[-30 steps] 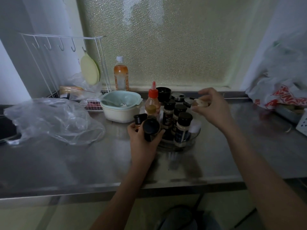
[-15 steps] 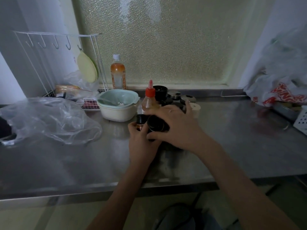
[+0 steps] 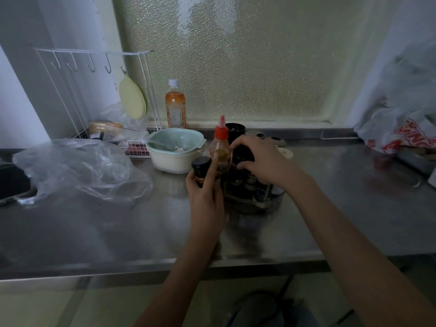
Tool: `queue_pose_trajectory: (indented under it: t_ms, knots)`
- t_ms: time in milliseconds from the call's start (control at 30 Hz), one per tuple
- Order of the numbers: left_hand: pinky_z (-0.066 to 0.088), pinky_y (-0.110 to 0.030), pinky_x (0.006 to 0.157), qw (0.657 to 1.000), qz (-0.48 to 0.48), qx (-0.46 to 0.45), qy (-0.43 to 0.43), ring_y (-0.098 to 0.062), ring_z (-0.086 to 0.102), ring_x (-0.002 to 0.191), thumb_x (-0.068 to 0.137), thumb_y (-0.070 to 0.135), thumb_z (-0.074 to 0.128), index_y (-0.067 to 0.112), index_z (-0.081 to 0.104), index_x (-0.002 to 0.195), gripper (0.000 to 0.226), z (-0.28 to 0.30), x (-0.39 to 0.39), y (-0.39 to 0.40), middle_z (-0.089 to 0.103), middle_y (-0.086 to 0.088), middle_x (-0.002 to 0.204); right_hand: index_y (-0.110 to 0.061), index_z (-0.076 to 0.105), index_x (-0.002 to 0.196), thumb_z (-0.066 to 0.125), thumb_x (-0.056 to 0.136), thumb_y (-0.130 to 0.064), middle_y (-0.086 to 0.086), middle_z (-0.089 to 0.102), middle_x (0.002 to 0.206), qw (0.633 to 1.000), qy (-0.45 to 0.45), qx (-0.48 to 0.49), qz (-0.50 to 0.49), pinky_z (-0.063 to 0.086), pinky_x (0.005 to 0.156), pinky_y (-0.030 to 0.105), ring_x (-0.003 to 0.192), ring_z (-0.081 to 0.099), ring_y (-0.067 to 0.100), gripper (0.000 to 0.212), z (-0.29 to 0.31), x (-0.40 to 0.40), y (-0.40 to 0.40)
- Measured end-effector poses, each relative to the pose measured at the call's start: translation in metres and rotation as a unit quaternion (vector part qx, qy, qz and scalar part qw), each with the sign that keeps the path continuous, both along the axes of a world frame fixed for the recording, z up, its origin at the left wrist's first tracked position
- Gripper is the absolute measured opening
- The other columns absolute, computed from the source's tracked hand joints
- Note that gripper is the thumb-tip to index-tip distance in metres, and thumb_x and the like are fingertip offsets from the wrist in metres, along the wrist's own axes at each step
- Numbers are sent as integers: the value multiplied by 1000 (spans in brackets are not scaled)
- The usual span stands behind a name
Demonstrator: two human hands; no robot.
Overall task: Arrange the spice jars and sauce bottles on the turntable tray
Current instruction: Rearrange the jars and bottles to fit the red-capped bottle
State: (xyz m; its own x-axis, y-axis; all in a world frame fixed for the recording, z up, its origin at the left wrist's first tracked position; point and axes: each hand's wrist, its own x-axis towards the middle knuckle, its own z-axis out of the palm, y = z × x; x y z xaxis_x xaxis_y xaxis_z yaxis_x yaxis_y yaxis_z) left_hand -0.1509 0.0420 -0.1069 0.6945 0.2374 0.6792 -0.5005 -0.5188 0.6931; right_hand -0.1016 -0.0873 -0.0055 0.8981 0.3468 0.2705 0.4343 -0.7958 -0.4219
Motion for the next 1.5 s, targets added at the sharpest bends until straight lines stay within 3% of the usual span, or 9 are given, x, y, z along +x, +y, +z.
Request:
queue_pose_trajectory:
  t_ms: [133,367,533,667,800,1067,1200,1367,1500]
  knots:
    - [30,2,90,1000,-8,-17,-3,18,39,103,90,5,54,42,16,141,74,1,1,0,44,-17,130,-23,54,117,66,82,-10,3,54,125,996,-83,-24,-27,37,98,35,119,45,21,40,-5,-1,-2]
    - [48,-42,96,995,-76,-68,21,-17,52,121,78,22,65,54,17,138,83,-3,3,-2,55,0,130,-26,56,123,68,81,-29,-15,44,117,987,-66,137,59,33,90,0,101,42,-7,43,-35,-61,11]
    - [47,-14,89,990,-114,-81,8,0,56,111,74,10,75,65,31,113,80,3,-6,-7,59,5,120,-26,53,122,67,83,-25,-12,61,112,980,-75,183,3,41,86,4,101,50,-6,41,-38,-55,12]
    - [42,-26,93,998,-63,-8,-8,-17,48,112,76,29,68,41,34,121,58,-2,-3,-5,45,4,118,-24,55,119,65,84,-24,-4,64,110,976,-143,159,-33,37,81,3,98,52,1,37,-34,-60,12]
    - [33,-30,93,998,42,27,41,-21,40,110,81,31,58,6,42,125,53,-11,10,-4,47,-15,118,-21,54,119,62,85,-19,0,63,115,969,-192,134,-83,47,91,27,107,56,15,35,-33,-50,8]
    - [30,-23,86,984,43,43,170,-25,44,110,85,30,63,10,52,119,41,-13,26,-3,56,-10,120,-20,58,117,68,80,-31,3,54,137,956,-231,-18,-179,42,92,43,114,39,26,40,-58,-26,2]
    - [33,-29,77,983,56,45,166,-26,48,99,81,31,67,11,55,104,32,-11,28,-1,63,-8,105,-29,44,132,72,74,-38,4,37,149,942,-256,35,-214,28,102,37,130,31,25,65,-71,-37,-9]
    - [40,-36,77,990,49,51,120,-21,47,90,78,30,69,13,55,94,27,-10,23,-2,60,-3,91,-13,38,125,81,68,-24,7,47,122,921,-136,274,-242,44,91,31,113,50,24,72,-96,-52,-26]
    - [35,-33,74,989,39,98,102,-15,45,80,76,37,69,19,47,84,29,-11,19,-5,53,4,81,-19,37,94,78,72,-22,6,59,98,941,-84,225,-237,37,67,27,86,55,19,47,-91,-38,-33]
